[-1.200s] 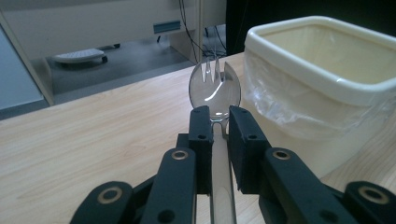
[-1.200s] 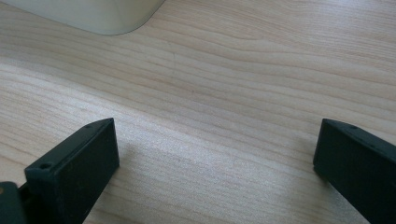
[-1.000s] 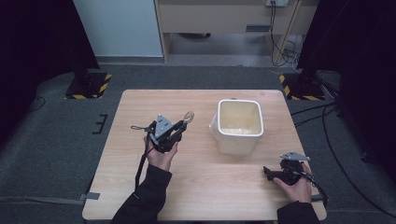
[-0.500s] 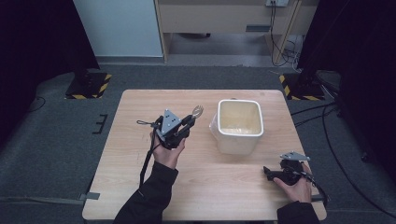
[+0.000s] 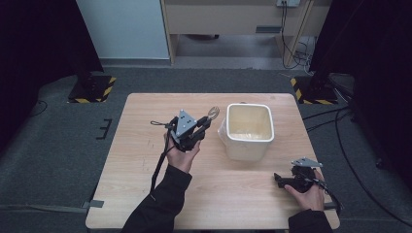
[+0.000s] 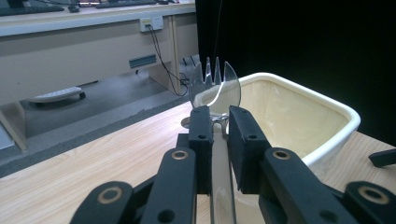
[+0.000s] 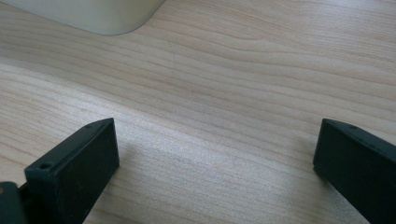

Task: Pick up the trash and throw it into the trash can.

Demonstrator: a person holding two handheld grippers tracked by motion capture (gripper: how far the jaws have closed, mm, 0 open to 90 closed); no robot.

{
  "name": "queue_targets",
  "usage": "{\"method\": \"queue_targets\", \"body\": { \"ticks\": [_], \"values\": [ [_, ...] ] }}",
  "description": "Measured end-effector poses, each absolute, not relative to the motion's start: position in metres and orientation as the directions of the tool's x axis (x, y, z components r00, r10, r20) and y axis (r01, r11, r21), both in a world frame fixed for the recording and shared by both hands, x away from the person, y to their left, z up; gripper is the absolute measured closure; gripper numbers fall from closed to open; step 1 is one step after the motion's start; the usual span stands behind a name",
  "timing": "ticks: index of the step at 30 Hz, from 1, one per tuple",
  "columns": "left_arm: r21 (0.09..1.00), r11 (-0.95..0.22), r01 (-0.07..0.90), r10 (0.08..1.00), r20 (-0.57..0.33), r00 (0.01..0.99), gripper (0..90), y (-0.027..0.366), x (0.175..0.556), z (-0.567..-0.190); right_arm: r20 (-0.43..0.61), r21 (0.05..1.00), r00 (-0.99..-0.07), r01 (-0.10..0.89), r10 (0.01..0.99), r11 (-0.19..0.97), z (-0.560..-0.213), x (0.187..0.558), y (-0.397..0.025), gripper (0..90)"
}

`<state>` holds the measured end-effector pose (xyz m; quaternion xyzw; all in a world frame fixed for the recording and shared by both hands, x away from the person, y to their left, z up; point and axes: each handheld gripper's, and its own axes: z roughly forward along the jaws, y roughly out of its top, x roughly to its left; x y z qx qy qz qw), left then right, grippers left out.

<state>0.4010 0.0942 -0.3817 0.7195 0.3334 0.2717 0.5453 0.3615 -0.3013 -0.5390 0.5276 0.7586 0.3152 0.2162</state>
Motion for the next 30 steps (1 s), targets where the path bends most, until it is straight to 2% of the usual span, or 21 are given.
{"method": "queue_targets", "body": {
  "ticks": [22, 30],
  "values": [
    [0.958, -0.217, 0.187, 0.733, 0.033, 0.679, 79.4, 0.036, 0.430, -0.387, 0.004, 0.706, -0.350, 0.664, 0.937, 0.246, -0.539, 0.362, -0.301, 0.3],
    [0.958, -0.199, 0.204, 0.738, 0.009, 0.675, 79.4, 0.020, 0.446, -0.389, 0.003, 0.706, -0.351, 0.663, 0.936, 0.247, -0.539, 0.362, -0.302, 0.3]
  ]
}}
